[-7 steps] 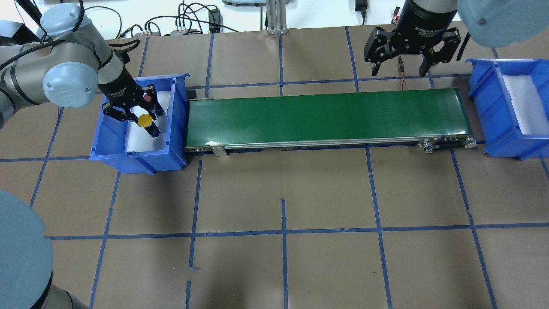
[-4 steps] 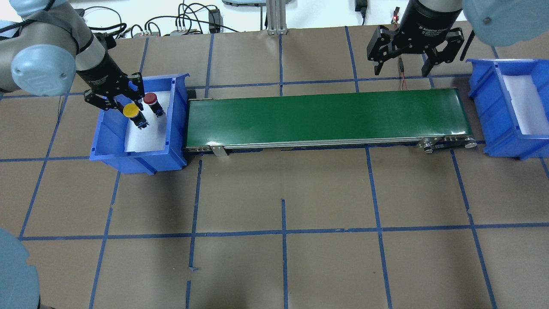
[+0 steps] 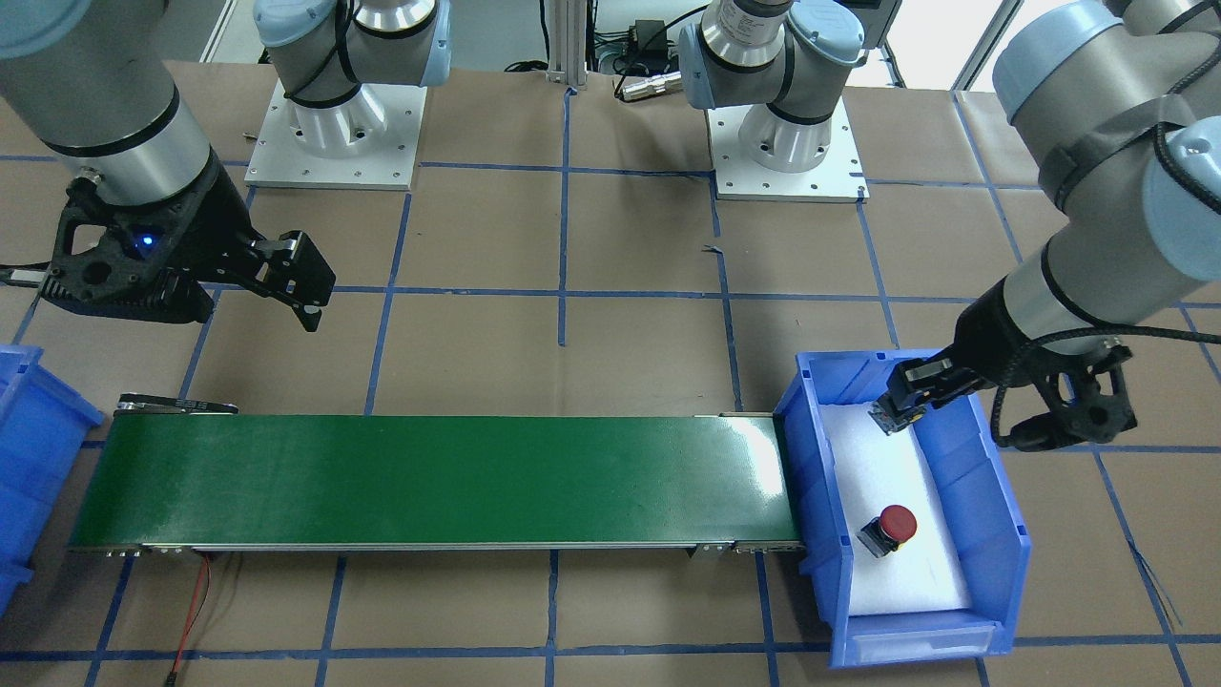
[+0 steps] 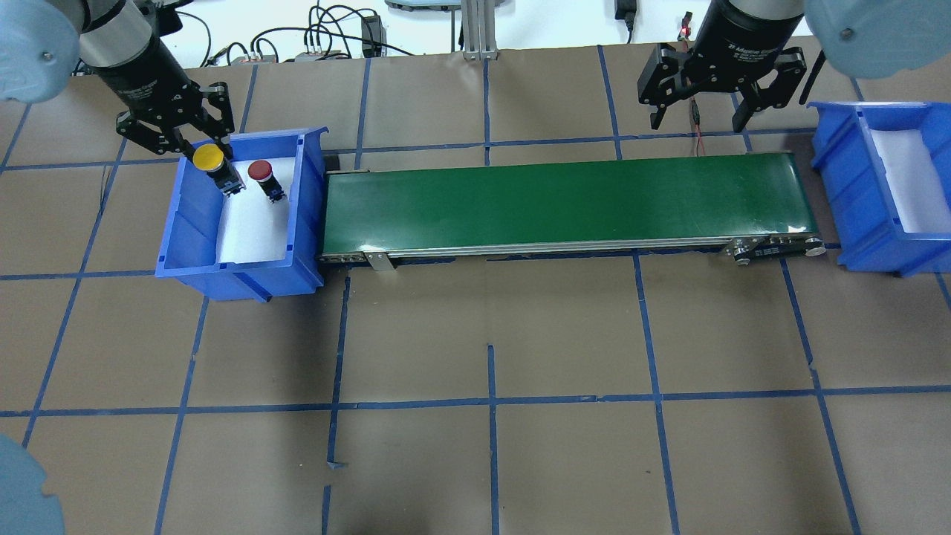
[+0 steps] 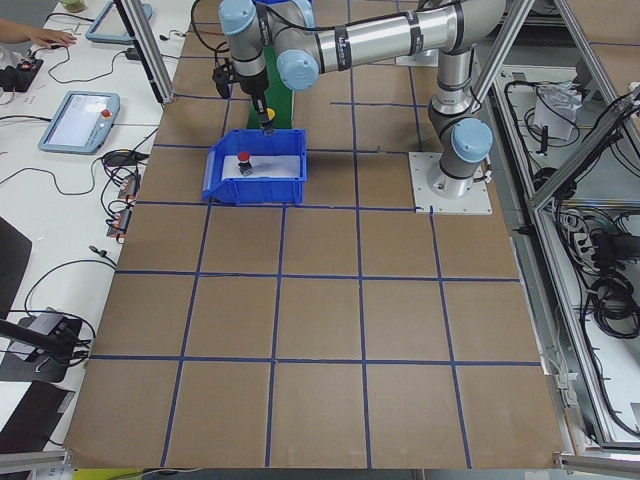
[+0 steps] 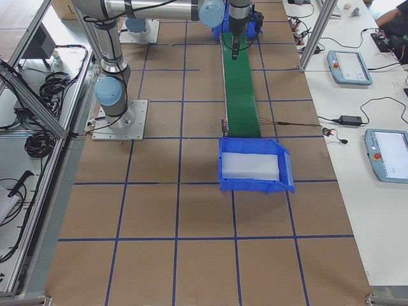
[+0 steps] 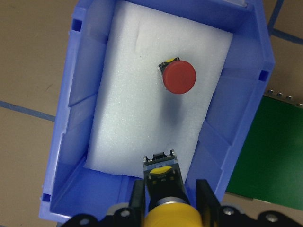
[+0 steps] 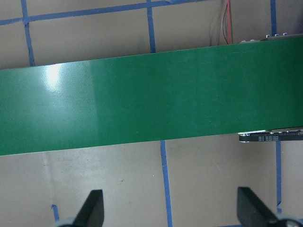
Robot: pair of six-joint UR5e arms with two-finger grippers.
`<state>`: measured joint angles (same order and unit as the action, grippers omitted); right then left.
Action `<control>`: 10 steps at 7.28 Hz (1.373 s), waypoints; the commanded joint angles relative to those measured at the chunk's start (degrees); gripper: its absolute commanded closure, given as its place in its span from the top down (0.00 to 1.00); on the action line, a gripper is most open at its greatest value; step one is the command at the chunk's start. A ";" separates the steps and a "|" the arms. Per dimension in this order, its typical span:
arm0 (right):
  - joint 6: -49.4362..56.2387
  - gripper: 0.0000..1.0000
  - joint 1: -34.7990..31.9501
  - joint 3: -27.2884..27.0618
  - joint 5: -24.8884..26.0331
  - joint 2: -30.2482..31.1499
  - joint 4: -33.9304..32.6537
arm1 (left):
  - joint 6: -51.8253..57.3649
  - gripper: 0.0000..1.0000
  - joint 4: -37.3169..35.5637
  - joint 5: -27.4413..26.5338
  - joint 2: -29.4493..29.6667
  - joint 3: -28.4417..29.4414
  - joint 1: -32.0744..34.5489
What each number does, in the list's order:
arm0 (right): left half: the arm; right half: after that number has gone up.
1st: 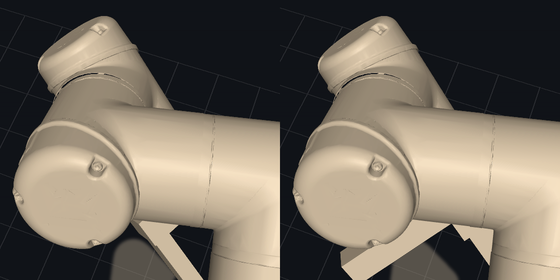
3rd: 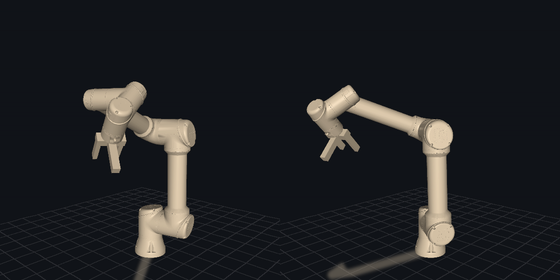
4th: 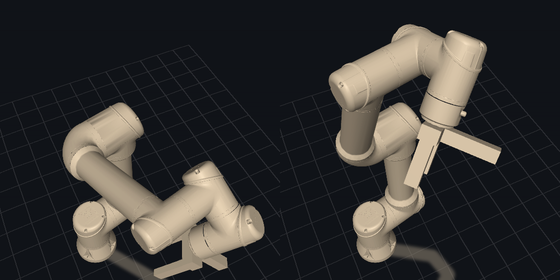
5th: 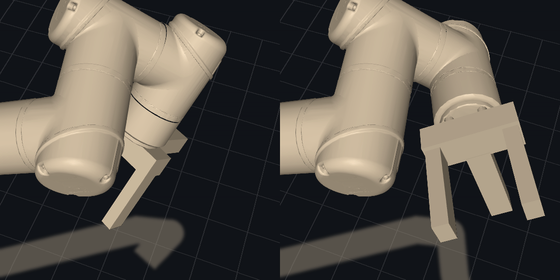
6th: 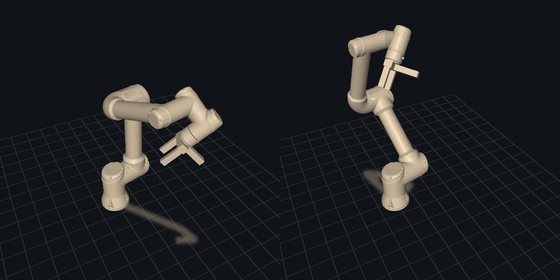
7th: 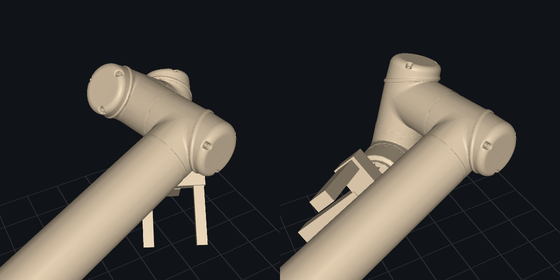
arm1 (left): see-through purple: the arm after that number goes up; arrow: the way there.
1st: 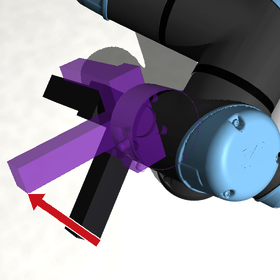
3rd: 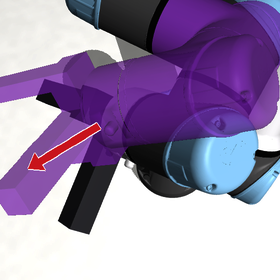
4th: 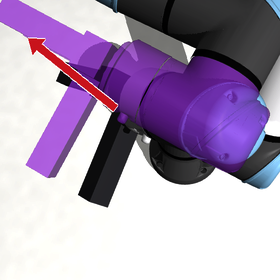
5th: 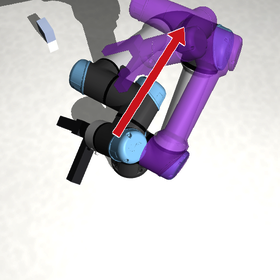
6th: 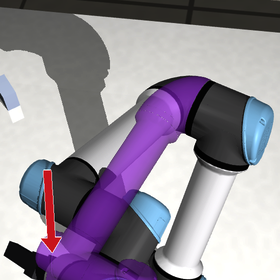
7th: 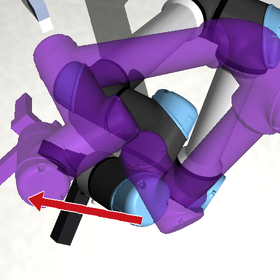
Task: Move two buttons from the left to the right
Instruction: 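Lift the yellow button and carry it onto the conveyor belt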
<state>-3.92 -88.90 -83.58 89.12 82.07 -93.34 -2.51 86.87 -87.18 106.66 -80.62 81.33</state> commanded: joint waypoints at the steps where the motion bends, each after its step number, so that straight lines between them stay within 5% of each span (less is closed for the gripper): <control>1: 0.40 1.00 0.04 0.00 0.00 -0.07 0.00 | 7.04 0.26 -1.60 0.25 2.58 0.64 7.15; 5: 0.40 1.00 0.04 0.00 0.18 0.02 0.00 | 21.03 0.26 -9.24 -1.94 7.68 0.11 13.76; 10: 0.40 1.00 -0.14 0.09 0.71 0.46 0.09 | 15.45 0.27 -12.69 -3.00 12.17 0.03 14.56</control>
<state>-3.51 -89.00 -83.56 89.78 82.38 -93.32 15.69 74.44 -90.19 118.47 -80.44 95.79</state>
